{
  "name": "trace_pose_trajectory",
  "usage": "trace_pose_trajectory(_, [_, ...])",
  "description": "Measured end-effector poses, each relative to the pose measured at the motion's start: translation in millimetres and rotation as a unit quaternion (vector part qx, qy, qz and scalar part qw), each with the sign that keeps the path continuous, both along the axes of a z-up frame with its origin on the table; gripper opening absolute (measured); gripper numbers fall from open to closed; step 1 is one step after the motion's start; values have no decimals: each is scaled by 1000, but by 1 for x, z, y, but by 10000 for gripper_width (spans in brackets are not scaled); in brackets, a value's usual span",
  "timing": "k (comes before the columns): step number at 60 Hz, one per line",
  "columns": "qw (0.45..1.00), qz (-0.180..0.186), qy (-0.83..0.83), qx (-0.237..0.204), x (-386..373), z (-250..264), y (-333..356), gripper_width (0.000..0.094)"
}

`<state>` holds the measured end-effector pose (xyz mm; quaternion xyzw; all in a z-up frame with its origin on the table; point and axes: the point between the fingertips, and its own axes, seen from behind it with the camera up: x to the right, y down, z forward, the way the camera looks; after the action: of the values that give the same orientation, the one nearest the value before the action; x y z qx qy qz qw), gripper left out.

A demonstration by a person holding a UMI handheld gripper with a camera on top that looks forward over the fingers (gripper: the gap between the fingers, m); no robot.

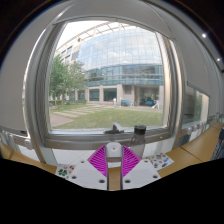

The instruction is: Unplug charger

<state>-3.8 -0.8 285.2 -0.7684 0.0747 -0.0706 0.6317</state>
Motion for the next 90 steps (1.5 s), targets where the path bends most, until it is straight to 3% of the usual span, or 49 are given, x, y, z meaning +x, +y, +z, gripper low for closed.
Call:
trace_pose_trajectory(5, [999,-29,0,-24,47,-30,-13,139])
trace_pose_trajectory(12, [994,-24,39,-99,79,-118,-15,139])
trace_pose_trajectory(23, [981,46,78,-173,71,-216,-14,150])
trace_pose_trajectory(28, [973,84,91,-196,58,-238,-14,163])
trace_pose_trajectory(38, [967,107,79,-216,56,-255,-14,216])
trace_pose_trajectory(43, [966,115,86,-214,54,-254,-11,276])
trace_pose_trajectory(50, [969,102,89,-205,59,-246,-10,521])
trace_pose_trajectory(54, [974,99,81,-185,66,-227,-9,578])
trace_pose_trajectory(62, [986,94,71,-121,64,-169,-28,791])
trace_pose_trajectory(75, [993,87,59,-62,55,-112,-109,811])
trace_pose_trajectory(84, [996,64,44,-52,52,-121,-167,812])
trace_pose_trajectory(90, [994,69,32,-73,46,-141,-198,818])
